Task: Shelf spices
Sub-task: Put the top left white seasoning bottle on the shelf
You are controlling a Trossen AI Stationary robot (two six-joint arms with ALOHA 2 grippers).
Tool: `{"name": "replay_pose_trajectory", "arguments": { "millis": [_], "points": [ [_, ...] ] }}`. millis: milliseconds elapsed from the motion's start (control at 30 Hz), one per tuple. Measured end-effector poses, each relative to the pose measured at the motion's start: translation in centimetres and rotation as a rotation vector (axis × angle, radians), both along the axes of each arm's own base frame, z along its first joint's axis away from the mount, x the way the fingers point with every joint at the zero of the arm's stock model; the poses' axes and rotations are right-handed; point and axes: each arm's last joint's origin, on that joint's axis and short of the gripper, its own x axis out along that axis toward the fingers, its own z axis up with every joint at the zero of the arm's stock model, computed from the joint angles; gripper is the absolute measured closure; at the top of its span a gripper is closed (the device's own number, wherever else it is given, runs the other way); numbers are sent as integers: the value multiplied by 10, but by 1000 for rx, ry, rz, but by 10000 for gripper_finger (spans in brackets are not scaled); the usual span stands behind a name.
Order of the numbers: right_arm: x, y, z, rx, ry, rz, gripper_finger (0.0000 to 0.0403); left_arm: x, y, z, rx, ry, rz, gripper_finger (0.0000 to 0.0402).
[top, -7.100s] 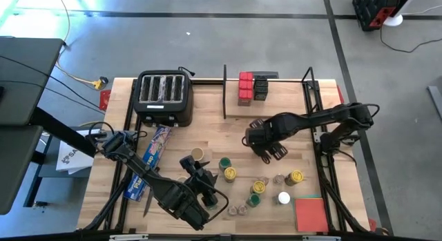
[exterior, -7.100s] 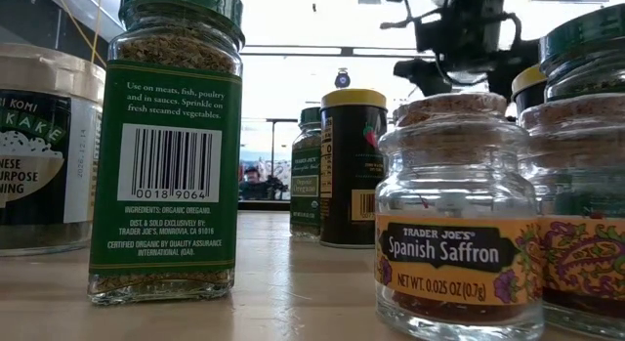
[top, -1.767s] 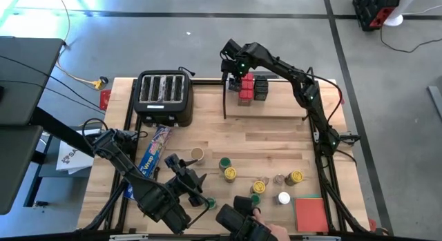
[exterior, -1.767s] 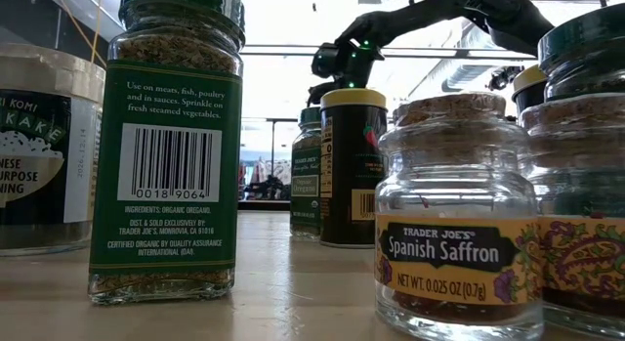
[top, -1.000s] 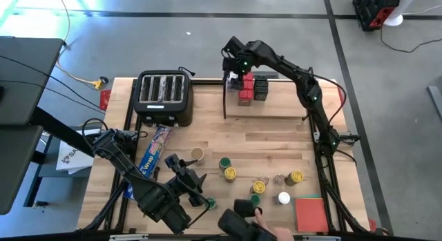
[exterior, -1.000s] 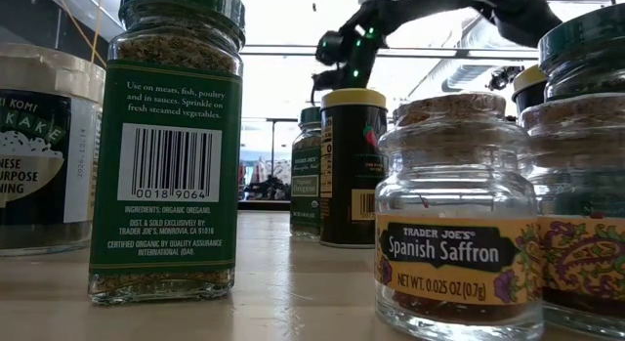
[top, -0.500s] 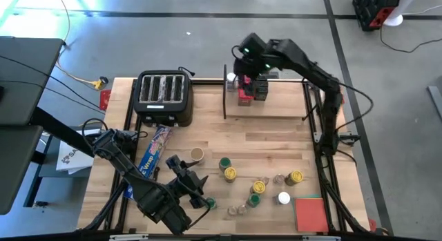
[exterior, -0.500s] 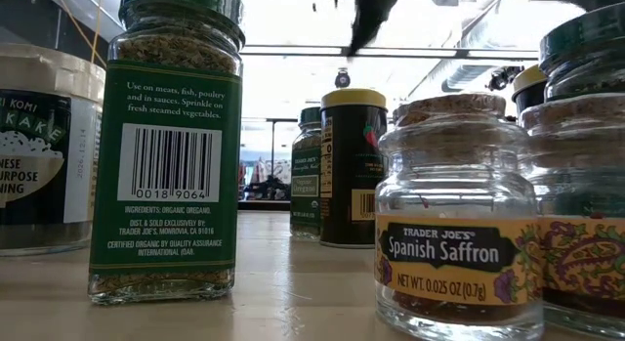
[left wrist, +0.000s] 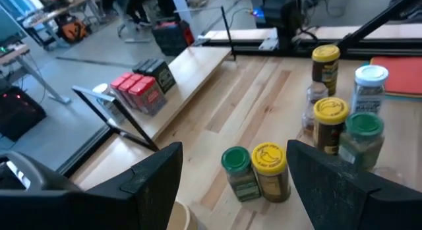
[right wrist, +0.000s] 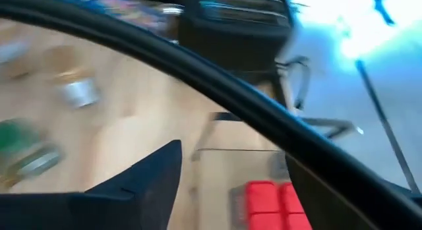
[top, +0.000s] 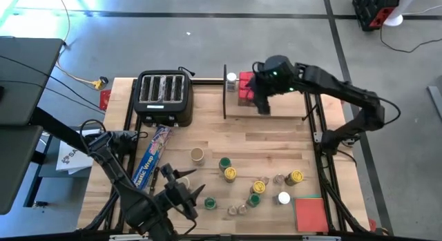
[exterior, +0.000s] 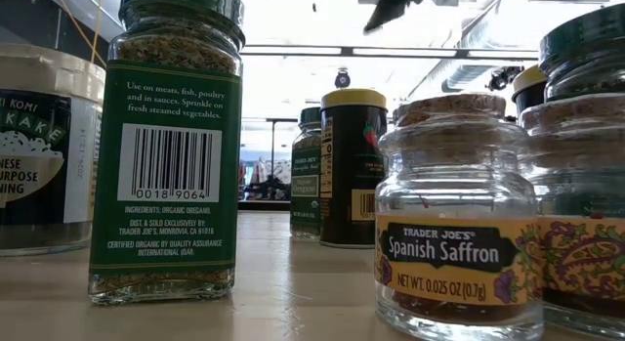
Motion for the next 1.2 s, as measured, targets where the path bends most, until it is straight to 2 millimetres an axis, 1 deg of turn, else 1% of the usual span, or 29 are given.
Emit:
{"name": "replay_pose_trajectory", "arguments": {
  "millis": [133, 267, 367, 467, 500, 567, 667, 733, 800, 1200],
  "points": [
    [8, -54, -26, 40, -88, -190, 170, 4, 4, 0, 14, 1, 13, 133],
    [23, -108, -59, 98, -39, -289, 187, 10, 11, 0, 16, 16, 33, 133],
    [37, -136, -70, 106, -21, -310, 197, 14, 16, 0, 17, 20, 49, 133],
    [50, -155, -85, 110, 19, -306, 214, 16, 18, 0, 20, 25, 58, 133],
    [55, -158, -90, 116, 33, -300, 219, 16, 19, 0, 20, 28, 58, 133],
    [63, -163, -94, 133, 30, -277, 229, 16, 18, 0, 19, 31, 57, 133],
    [71, -165, -98, 146, 28, -255, 242, 15, 19, 0, 24, 37, 57, 133],
    [74, -166, -106, 157, 50, -256, 250, 15, 19, 0, 22, 38, 56, 133],
    [74, -166, -112, 170, 77, -260, 256, 14, 18, -1, 21, 38, 55, 133],
    [71, -166, -115, 188, 104, -269, 263, 14, 18, -1, 22, 38, 54, 133]
  ]
}}
